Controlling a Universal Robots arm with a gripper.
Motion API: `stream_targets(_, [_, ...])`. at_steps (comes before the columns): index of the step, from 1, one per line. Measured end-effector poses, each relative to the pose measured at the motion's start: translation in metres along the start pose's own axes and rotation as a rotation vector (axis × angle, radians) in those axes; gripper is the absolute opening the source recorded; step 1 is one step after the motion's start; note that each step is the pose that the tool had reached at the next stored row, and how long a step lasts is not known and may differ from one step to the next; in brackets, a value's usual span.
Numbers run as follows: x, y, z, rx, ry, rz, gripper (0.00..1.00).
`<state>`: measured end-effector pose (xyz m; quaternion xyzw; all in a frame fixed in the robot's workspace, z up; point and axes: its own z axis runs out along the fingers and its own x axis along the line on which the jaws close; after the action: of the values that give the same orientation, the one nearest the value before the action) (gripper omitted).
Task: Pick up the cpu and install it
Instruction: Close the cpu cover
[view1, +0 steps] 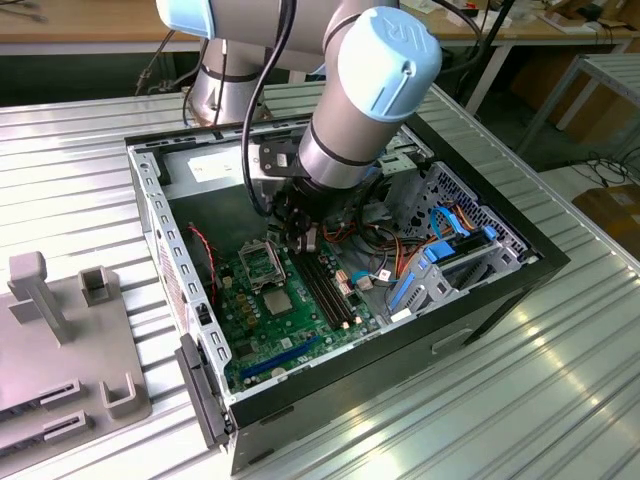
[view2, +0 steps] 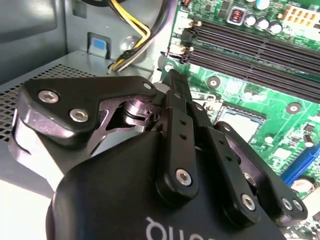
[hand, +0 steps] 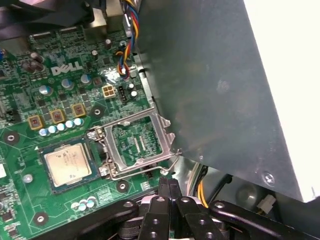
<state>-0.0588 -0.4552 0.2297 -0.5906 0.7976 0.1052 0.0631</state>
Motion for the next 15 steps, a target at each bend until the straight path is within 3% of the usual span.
stream_targets(1, [0.0000,0.0000,0.0001,-0.0027,-0.0102,0.000,0.11])
stream_targets(4, [0.0001,0.0000,0.0005,-0.0145,-0.0534,-0.001,0.11])
stream_targets(15, [0.0034,-0.0028,0.0100,-0.0170,-0.0671,0.005,0.11])
